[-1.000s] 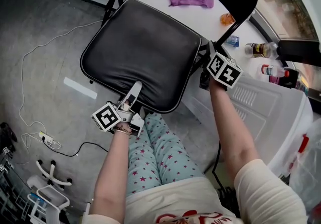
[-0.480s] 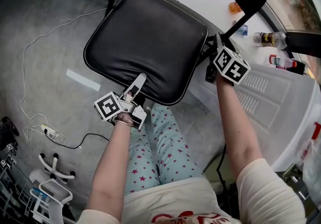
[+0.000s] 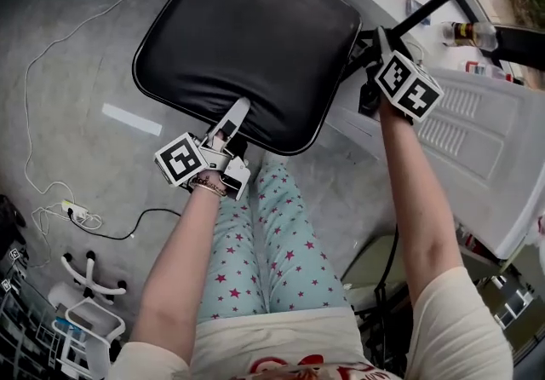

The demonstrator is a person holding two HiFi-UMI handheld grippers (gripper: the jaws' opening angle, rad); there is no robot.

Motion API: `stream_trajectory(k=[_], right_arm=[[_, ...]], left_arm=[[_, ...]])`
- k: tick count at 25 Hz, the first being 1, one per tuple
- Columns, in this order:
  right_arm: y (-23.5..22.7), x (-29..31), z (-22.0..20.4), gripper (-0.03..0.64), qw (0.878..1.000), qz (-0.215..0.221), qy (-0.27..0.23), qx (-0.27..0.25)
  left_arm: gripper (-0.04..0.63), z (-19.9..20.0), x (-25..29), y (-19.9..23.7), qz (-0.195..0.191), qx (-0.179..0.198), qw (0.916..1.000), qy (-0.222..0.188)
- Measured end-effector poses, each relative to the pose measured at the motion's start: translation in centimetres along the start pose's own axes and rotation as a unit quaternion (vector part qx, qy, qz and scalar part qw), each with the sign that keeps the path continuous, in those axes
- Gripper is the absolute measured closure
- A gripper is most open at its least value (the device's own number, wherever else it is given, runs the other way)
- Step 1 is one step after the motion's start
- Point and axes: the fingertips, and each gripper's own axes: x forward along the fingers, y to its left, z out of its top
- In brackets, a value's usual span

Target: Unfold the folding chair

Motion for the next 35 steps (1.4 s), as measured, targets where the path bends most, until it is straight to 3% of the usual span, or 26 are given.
stream_trajectory(k=[12,20,35], right_arm=[[3.2,-3.6,-3.6,0.439,1.0,0.019,-0.013,0.006],[3.1,-4.4,-5.1,0.439,0.999,0.012,-0.034,0.015],[3.1,-5.8,-7.5,0.443,1.0,-0.001,-0.022,0.017]], left_arm=[[0.369,-0.5,-4.9,4.1,-0.012,-0.013,0.9998,-0.011],[0.363,-1.2,-5.2,6.4,-0.03,-0.005,0.9995,-0.006],[0.337,-2.5,-6.3,9.7,-0.022,-0.01,0.9997,-0.001]])
